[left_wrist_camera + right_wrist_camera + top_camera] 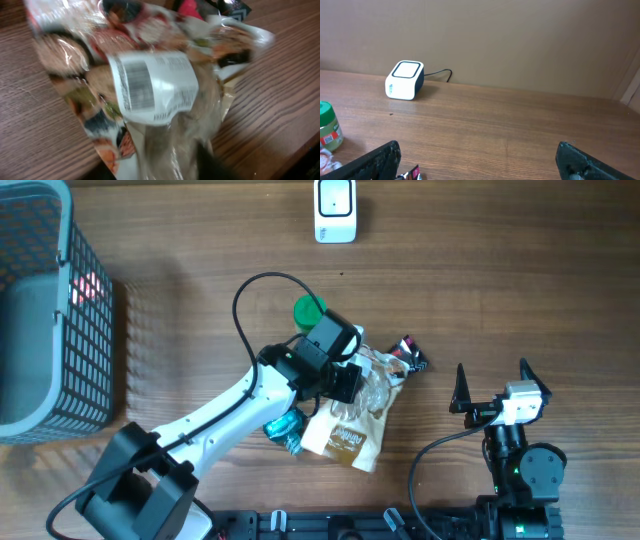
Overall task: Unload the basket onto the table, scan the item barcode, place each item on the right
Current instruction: 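Carry the mushroom bag to the scanner and drop it on the table center, then reach the left gripper back into the basket toward the Kleenex pack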
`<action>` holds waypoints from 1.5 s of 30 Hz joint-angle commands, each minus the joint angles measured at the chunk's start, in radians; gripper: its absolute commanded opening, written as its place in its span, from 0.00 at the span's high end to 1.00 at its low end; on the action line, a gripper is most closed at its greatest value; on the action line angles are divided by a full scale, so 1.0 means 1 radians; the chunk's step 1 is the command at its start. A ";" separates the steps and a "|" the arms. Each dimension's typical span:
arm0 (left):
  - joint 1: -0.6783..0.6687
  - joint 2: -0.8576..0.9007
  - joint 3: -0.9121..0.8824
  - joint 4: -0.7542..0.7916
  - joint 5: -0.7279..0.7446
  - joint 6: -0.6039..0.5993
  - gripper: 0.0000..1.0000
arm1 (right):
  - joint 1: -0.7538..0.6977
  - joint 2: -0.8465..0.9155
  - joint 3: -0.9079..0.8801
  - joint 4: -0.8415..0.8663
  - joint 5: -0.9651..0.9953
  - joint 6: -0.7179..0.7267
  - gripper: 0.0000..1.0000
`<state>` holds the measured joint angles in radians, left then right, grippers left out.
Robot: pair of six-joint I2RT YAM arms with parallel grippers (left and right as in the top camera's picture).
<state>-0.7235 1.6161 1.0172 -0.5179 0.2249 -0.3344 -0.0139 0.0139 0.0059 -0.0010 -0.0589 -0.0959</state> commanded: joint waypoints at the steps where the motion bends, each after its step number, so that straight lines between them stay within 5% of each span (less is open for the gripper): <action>1: 0.007 -0.063 0.024 -0.069 -0.037 0.005 0.00 | 0.005 -0.004 -0.001 0.002 0.006 -0.009 0.00; 6: 0.009 -0.217 0.187 -0.259 -0.108 0.011 0.00 | 0.005 -0.004 -0.001 0.002 0.006 -0.009 0.00; 12: 0.204 -0.363 0.700 -0.490 -0.357 0.012 0.00 | 0.005 -0.004 -0.001 0.002 0.006 -0.009 0.00; 16: 0.588 -0.363 0.867 -0.530 -0.418 0.012 0.00 | 0.005 -0.004 -0.001 0.002 0.006 -0.009 0.00; 20: 1.089 -0.283 0.866 -0.514 -0.227 -0.055 0.00 | 0.005 -0.004 0.000 0.002 0.006 -0.009 0.00; 24: 1.378 -0.114 0.866 -0.461 0.040 -0.119 0.00 | 0.005 -0.004 -0.001 0.002 0.006 -0.009 0.00; 27: 1.422 0.008 0.866 -0.396 0.039 -0.209 0.00 | 0.005 -0.004 0.000 0.002 0.006 -0.009 0.00; 30: 1.410 0.142 0.866 -0.378 -0.115 -0.388 0.00 | 0.005 -0.004 -0.001 0.002 0.006 -0.009 0.00; 35: 1.389 0.357 0.866 -0.393 -0.103 -0.651 0.00 | 0.005 -0.004 0.000 0.002 0.006 -0.009 0.00; 38: 1.366 0.432 0.866 -0.369 -0.089 -0.594 0.00 | 0.005 -0.004 0.000 0.002 0.006 -0.009 0.00; 45: 1.321 0.526 0.866 -0.225 -0.086 -0.110 0.00 | 0.005 -0.004 -0.001 0.002 0.006 -0.009 0.00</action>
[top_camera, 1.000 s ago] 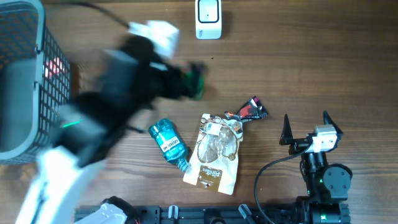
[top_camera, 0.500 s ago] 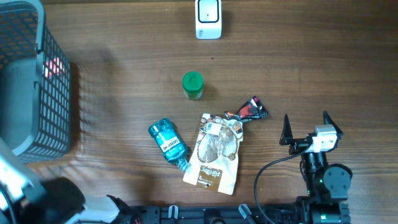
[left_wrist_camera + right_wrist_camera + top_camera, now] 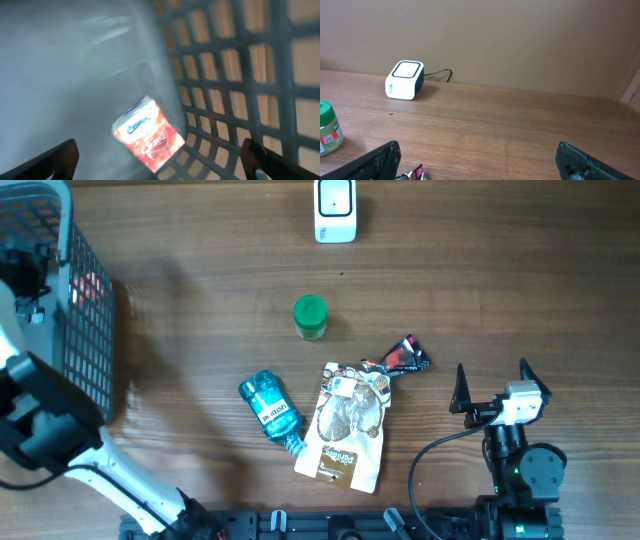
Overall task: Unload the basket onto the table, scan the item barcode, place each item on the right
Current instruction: 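Reach the left gripper back into the basket toward the Kleenex pack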
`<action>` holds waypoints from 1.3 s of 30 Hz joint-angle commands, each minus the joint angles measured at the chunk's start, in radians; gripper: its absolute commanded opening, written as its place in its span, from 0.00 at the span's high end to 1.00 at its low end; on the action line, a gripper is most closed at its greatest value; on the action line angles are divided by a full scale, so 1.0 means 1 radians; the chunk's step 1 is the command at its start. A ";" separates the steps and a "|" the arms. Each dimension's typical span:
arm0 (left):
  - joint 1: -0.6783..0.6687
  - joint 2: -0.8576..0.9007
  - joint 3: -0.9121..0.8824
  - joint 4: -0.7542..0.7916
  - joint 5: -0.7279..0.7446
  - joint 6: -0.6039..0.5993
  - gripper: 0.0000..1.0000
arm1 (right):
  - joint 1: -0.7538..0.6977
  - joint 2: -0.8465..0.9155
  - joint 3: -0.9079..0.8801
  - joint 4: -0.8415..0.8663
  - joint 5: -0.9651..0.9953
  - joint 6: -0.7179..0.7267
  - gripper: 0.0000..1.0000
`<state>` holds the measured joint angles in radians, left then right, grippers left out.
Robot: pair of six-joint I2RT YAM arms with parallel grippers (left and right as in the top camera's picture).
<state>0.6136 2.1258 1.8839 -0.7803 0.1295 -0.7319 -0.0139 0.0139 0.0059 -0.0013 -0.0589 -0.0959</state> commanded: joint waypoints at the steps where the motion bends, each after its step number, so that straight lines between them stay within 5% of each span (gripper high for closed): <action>1: -0.020 0.017 0.000 0.053 0.010 0.372 0.00 | 0.005 -0.004 -0.001 0.002 0.006 -0.009 0.00; 5: -0.028 0.018 0.000 0.092 0.012 0.641 0.00 | 0.005 -0.004 -0.001 0.002 0.006 -0.009 0.00; 13: -0.029 0.044 0.000 0.065 0.011 0.834 0.00 | 0.005 -0.004 -0.001 0.002 0.006 -0.009 0.00; 39: -0.040 0.188 -0.001 0.058 0.144 0.856 0.00 | 0.005 -0.004 -0.001 0.002 0.006 -0.009 0.00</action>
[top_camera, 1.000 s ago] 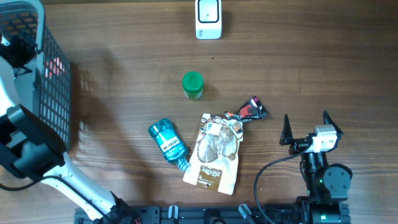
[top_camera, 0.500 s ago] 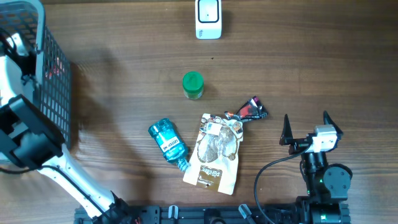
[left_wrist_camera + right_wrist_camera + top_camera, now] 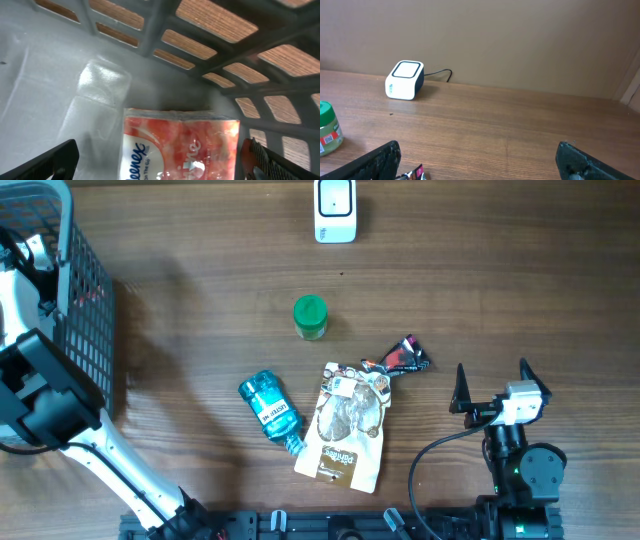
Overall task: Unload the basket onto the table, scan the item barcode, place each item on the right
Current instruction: 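Reach the left gripper back into the basket toward the Kleenex pack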
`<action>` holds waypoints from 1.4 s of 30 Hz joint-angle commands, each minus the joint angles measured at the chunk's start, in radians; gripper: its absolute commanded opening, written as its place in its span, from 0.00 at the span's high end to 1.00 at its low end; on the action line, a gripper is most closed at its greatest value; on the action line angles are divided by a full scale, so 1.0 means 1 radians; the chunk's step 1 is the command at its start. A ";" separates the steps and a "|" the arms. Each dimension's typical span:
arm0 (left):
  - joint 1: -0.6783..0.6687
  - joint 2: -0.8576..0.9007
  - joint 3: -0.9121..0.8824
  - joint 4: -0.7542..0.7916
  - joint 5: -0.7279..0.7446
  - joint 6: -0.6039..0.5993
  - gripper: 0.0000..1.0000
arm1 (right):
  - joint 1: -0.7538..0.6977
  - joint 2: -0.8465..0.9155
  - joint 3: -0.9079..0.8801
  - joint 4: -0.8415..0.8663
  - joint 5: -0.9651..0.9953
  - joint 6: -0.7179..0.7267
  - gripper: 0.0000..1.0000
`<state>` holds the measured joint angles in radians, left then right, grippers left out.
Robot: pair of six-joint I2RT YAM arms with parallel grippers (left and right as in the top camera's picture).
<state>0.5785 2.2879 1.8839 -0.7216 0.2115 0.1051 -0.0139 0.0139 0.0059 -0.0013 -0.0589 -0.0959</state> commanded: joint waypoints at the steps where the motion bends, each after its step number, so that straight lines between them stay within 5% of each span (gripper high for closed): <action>1: -0.005 0.026 -0.001 -0.004 0.061 0.019 0.00 | 0.005 -0.004 -0.001 0.002 0.006 -0.009 0.00; 7: -0.003 0.061 -0.001 -0.014 0.054 0.019 0.00 | 0.005 -0.004 -0.001 0.002 0.006 -0.009 0.00; 13: 0.004 0.067 0.000 -0.012 -0.109 -0.018 0.00 | 0.005 -0.004 -0.001 0.002 0.006 -0.009 0.00; 20: 0.036 0.067 0.000 -0.027 -0.113 -0.061 0.20 | 0.005 -0.004 -0.001 0.002 0.006 -0.009 0.00; 42: 0.048 -0.030 0.002 -0.093 -0.113 -0.092 0.34 | 0.005 -0.004 -0.001 0.002 0.006 -0.009 0.00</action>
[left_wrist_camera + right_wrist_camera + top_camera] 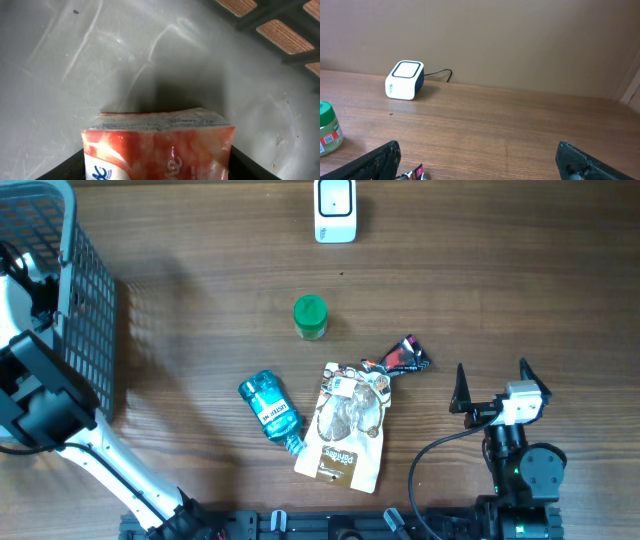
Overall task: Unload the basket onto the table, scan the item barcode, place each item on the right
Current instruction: 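Reach the left gripper back into the basket toward the Kleenex pack, then grasp the red Kleenex tissue pack with the left gripper and lift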
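Observation:
In the left wrist view a red and white tissue pack [157, 145] lies on the grey floor of the basket [100, 60]. My left gripper [157, 162] is open, one dark finger close against each side of the pack. Overhead, the left arm [22, 275] reaches down into the basket [88, 330] at the far left, which hides the gripper. The white scanner [335, 210] stands at the table's far edge and shows in the right wrist view too [404, 80]. My right gripper [490, 392] is open and holds nothing near the front right [477, 160].
A green-lidded jar [309, 317], a teal bottle [272, 412], a snack bag [345, 428] and a small dark and pink wrapper [402, 357] lie on the wooden table between the basket and the right arm. The scanner's cable [442, 74] runs along the back wall.
My left gripper has come lower in the basket. The tissue pack was ahead of the open fingers and now sits between them. The right arm has not moved.
First my left gripper was at the snack bag in the middle of the table, its barcode label filling the wrist view. Then the bag lay on the table and the left arm was over the basket, open above the tissue pack. It got closer, and now straddles the pack.

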`<action>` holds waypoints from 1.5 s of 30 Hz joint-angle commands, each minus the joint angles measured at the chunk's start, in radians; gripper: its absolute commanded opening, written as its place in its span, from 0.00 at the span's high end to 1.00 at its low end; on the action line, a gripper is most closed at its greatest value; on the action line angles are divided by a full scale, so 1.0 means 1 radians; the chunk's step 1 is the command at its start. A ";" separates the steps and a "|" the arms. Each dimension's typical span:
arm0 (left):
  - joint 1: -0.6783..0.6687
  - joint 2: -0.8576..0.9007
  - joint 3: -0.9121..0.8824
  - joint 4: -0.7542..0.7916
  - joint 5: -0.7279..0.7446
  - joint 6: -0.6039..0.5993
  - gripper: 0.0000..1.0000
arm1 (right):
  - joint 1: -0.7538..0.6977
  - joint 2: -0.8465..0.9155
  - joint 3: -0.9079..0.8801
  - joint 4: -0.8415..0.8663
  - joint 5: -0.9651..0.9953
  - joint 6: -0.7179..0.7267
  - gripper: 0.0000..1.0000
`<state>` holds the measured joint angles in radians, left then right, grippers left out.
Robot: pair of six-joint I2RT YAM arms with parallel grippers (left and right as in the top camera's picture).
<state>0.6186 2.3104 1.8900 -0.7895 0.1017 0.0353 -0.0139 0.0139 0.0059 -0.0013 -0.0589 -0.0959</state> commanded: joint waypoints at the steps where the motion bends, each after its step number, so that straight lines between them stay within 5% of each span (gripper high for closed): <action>1: 0.008 -0.070 -0.005 -0.032 -0.003 -0.026 0.34 | 0.005 -0.004 -0.001 0.002 0.006 -0.009 0.00; 11: 0.019 -0.396 -0.005 -0.111 0.006 -0.242 0.28 | 0.005 -0.004 -0.001 0.002 0.006 -0.009 0.00; 19: 0.031 -0.682 -0.005 -0.291 0.171 -0.366 0.32 | 0.005 -0.004 -0.001 0.002 0.006 -0.009 0.00; 22: 0.032 -0.748 -0.005 -0.303 0.116 -0.367 0.19 | 0.005 -0.004 0.000 0.002 0.006 -0.009 0.00; 25: 0.036 -0.710 -0.005 -0.315 0.076 -0.373 0.00 | 0.005 -0.004 -0.001 0.002 0.006 -0.009 0.00; 37: 0.028 -0.227 -0.006 -0.280 -0.060 -0.815 0.00 | 0.005 -0.004 -0.001 0.002 0.006 -0.009 0.00; 45: -0.008 -0.066 -0.006 -0.200 -0.113 -0.886 0.00 | 0.005 -0.004 -0.001 0.002 0.006 -0.009 0.00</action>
<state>0.6300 2.2211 1.8877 -1.0084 0.0231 -0.8074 -0.0139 0.0139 0.0059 -0.0013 -0.0589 -0.0959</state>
